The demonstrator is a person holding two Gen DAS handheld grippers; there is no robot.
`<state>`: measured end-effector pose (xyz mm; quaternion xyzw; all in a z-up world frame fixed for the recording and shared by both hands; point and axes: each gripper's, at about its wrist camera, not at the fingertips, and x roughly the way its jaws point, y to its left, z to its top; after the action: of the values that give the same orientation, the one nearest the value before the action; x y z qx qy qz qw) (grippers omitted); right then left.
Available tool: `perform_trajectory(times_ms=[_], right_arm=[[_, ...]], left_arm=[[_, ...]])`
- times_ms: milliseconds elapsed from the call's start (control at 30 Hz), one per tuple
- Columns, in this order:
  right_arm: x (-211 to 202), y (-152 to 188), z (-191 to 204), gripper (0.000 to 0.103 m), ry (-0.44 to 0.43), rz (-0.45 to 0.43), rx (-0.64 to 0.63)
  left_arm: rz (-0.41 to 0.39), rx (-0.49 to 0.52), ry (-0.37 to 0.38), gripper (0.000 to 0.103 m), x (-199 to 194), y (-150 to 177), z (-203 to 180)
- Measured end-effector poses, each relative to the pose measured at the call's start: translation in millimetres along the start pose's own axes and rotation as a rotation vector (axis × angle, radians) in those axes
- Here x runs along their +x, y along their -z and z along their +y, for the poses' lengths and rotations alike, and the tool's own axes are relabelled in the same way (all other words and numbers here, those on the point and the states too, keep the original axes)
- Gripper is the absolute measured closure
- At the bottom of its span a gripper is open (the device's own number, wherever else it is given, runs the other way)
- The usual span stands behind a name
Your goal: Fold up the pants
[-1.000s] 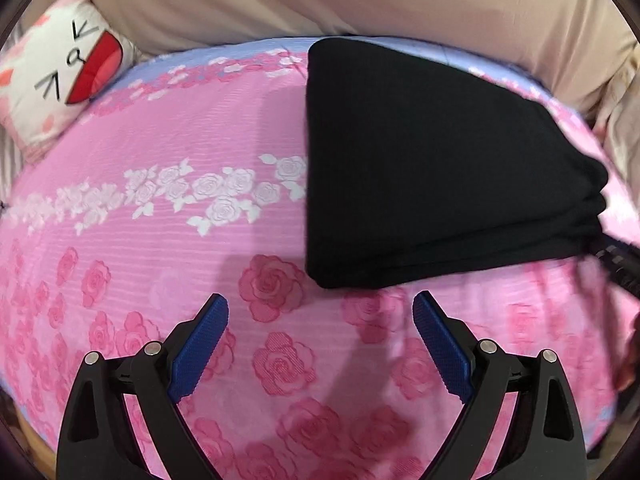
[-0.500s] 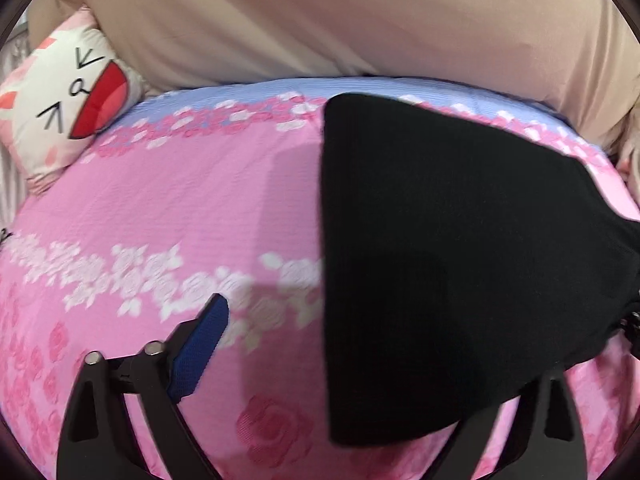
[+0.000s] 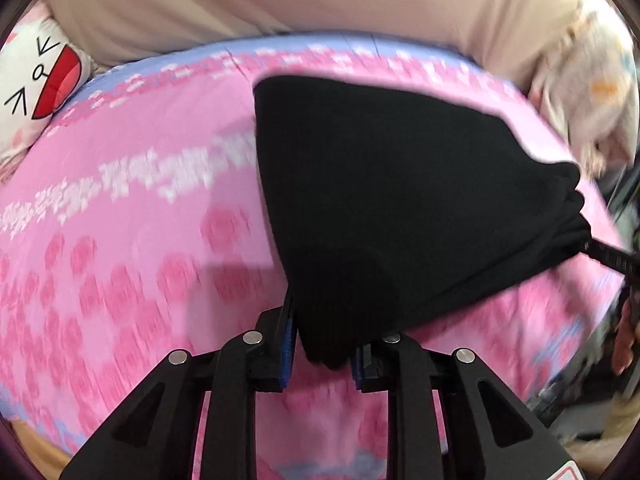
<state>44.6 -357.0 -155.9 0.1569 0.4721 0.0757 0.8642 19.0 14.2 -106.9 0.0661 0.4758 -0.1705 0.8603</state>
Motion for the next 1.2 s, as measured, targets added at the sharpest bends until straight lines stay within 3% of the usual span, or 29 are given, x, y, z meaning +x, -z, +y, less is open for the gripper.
perform_trajectory(times_ms=[67, 167, 267, 333, 400, 467, 500, 600, 767, 833, 867, 900, 933, 967, 1067, 1133, 1200], right_arm=[[-7, 5, -8, 0.089, -0.049, -0.033, 0.023], [-33, 4, -7, 0.081, -0.046, -0.037, 0.010], [-62, -7, 2, 0.081, -0.030, -0.072, -0.040], [-78, -19, 18, 0.081, -0.011, -0.112, -0.112], [-99, -34, 31, 0.079, 0.014, -0.199, -0.170], [-114, -56, 39, 0.072, -0.052, -0.270, -0.173], [-119, -66, 44, 0.070, -0.065, -0.303, -0.172], [-100, -92, 77, 0.070, -0.069, -0.323, -0.213], [-2, -121, 127, 0.070, -0.073, -0.195, -0.328], [42, -122, 121, 0.072, 0.007, -0.129, -0.344], [73, -122, 109, 0.074, 0.090, -0.075, -0.346], [85, -120, 96, 0.077, 0.090, -0.070, -0.332], [81, -120, 79, 0.077, 0.002, -0.093, -0.270], [76, -121, 71, 0.078, -0.024, -0.079, -0.219], [51, -126, 69, 0.075, 0.052, -0.120, -0.147], [33, -122, 71, 0.075, 0.000, -0.168, -0.154], [51, -112, 62, 0.074, 0.125, -0.115, -0.198]], left_arm=[[-0.023, 0.002, -0.012, 0.080, 0, 9, 0], [-0.038, 0.044, -0.005, 0.079, -20, 8, 0], [-0.061, 0.080, 0.023, 0.076, -55, 6, 2], [-0.105, 0.076, 0.052, 0.068, -79, -4, 7], [-0.195, 0.077, 0.071, 0.050, -105, -18, 10], [-0.271, 0.067, 0.058, 0.036, -117, -36, 12], [-0.301, 0.065, 0.017, 0.036, -116, -51, 12], [-0.315, 0.074, -0.079, 0.036, -79, -95, 3], [-0.175, 0.039, -0.190, 0.036, 24, -145, -7], [-0.108, 0.023, -0.227, 0.033, 67, -152, -2], [-0.069, -0.004, -0.239, 0.032, 85, -153, 6], [-0.062, -0.022, -0.209, 0.029, 90, -151, 13], [-0.067, -0.056, -0.173, 0.025, 91, -150, 22], [-0.072, -0.070, -0.175, 0.019, 90, -149, 27], [-0.092, -0.042, -0.210, 0.017, 88, -146, 27], [-0.110, -0.006, -0.260, 0.017, 88, -145, 19], [-0.119, 0.011, -0.290, 0.017, 86, -144, 15]])
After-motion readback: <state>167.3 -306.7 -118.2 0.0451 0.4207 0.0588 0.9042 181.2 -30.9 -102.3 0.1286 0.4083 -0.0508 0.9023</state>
